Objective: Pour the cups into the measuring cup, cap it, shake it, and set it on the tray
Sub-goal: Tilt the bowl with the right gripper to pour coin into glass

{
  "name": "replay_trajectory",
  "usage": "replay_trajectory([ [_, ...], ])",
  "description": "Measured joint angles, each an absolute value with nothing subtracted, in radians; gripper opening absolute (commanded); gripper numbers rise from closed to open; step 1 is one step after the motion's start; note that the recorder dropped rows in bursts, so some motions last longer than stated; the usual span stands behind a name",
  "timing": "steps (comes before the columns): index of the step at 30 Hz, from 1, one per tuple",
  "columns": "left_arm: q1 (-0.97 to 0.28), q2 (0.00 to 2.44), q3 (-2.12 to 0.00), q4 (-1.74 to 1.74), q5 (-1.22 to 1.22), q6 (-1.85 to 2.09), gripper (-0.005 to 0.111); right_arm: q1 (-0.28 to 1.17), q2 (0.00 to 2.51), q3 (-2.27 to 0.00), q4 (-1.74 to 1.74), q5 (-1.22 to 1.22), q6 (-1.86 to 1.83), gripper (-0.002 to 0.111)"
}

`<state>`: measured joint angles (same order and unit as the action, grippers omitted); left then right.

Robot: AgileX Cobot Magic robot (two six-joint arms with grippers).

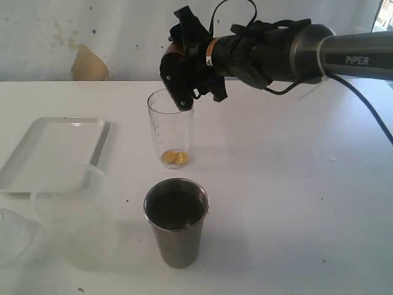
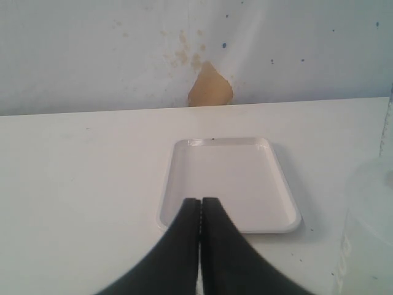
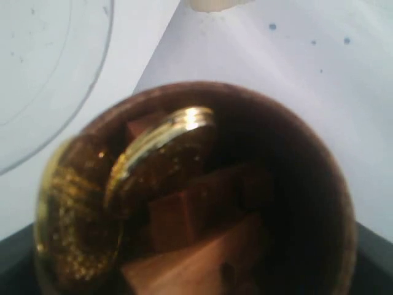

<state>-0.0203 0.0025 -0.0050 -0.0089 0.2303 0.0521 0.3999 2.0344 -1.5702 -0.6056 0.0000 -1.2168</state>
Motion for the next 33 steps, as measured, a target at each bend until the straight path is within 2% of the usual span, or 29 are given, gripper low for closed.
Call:
replay_trajectory([
  [33, -0.02, 0.003, -0.005, -0.009, 0.23, 0.052, 0.001, 0.439, 2.034, -1.57, -0.607, 0.013, -1.471, 0.0],
])
